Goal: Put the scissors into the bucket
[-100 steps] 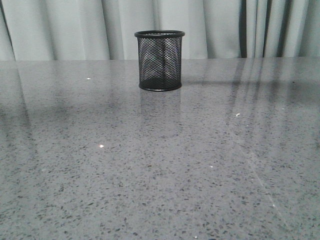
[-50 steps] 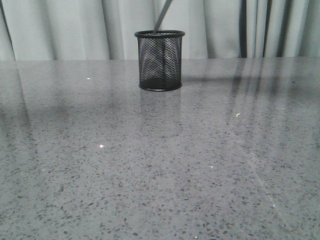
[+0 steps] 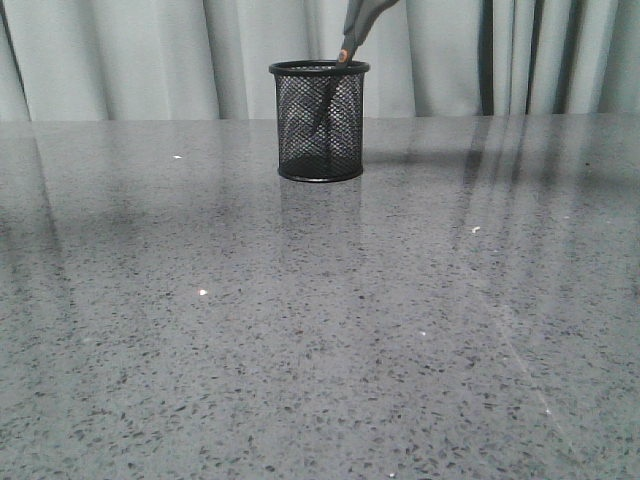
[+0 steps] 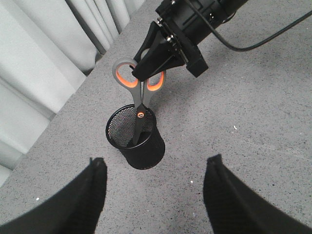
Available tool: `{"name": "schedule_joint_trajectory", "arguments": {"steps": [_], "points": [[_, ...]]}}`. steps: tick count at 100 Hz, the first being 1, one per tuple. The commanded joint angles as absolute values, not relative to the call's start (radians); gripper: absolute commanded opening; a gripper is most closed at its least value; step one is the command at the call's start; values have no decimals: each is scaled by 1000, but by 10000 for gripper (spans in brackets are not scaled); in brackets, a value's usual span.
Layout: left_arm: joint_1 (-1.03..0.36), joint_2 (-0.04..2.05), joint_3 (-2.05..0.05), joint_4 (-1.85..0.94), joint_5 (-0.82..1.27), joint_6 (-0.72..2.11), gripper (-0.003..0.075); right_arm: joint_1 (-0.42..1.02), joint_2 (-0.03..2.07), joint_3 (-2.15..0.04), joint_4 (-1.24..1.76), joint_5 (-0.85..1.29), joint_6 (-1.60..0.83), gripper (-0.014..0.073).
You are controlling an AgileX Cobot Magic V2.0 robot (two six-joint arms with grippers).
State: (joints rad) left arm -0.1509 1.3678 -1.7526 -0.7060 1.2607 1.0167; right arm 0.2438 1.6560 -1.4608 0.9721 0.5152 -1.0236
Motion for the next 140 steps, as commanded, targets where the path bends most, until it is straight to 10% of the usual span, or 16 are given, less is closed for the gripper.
{"name": "schedule_joint_trajectory", "arguments": {"steps": [1,26,57,77,91,98,140], "points": [[-149,1336,-1783,-762,1240,1008,400,245,1621,-1501,1000,490,-1032,38],[-149,1336,-1783,-762,1240,1008,400,245,1622,-1501,1002,485,-1032,264],[-149,1336,-1783,-762,1244,1008,400,241,1538,-1541,1006,487,-1032,284],[-149,1327,-1783,-762,1264,981,309,241,1420,-1541,1006,535,-1023,185],[-149,1309,-1783,-742,1274,955,118,241,1360,-1537,985,572,-977,-71],[-149,1293,-1783,-715,1274,948,-15,241,1335,-1537,952,589,-929,-42],[-149,1008,-1538,-543,925,820,-20,241,930,-1015,903,162,-860,-41]]}}
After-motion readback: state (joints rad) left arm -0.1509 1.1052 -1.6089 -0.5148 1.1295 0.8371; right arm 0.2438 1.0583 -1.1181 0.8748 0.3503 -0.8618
